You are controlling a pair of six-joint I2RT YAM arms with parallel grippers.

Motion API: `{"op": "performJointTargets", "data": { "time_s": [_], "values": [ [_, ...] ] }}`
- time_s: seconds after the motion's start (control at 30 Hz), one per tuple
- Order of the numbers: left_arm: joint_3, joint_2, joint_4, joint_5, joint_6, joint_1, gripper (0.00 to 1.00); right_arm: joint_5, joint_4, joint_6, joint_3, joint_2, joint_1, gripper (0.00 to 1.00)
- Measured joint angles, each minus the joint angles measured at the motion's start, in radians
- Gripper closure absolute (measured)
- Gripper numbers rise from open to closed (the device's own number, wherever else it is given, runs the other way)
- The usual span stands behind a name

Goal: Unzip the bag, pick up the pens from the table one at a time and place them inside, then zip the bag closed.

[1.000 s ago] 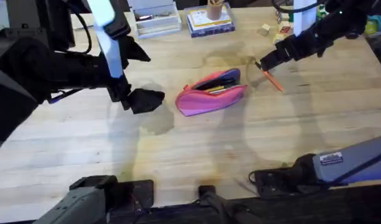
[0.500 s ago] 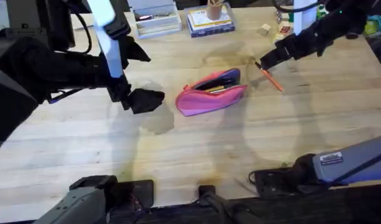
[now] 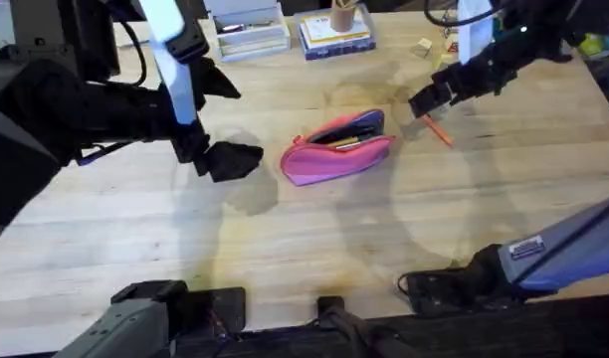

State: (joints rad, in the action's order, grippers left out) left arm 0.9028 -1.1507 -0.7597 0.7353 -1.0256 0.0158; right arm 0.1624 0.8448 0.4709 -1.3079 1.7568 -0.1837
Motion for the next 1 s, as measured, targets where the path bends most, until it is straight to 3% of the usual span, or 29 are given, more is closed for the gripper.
{"op": "performJointTargets", "data": {
  "time_s": [0.53,0.6,0.87,1.0],
  "values": [
    [0.0,0.0,0.0,0.0,0.0,0.0,0.007,-0.012,-0.008,-0.011,-0.001,0.115,0.0,0.019],
    [0.0,0.0,0.0,0.0,0.0,0.0,0.007,-0.018,-0.012,-0.011,-0.001,0.116,0.0,0.102],
    [0.0,0.0,0.0,0.0,0.0,0.0,0.008,-0.033,-0.018,-0.012,-0.001,0.124,-0.006,0.727],
    [0.0,0.0,0.0,0.0,0.0,0.0,0.008,-0.035,-0.018,-0.014,-0.001,0.128,-0.006,0.923]
  ]
}}
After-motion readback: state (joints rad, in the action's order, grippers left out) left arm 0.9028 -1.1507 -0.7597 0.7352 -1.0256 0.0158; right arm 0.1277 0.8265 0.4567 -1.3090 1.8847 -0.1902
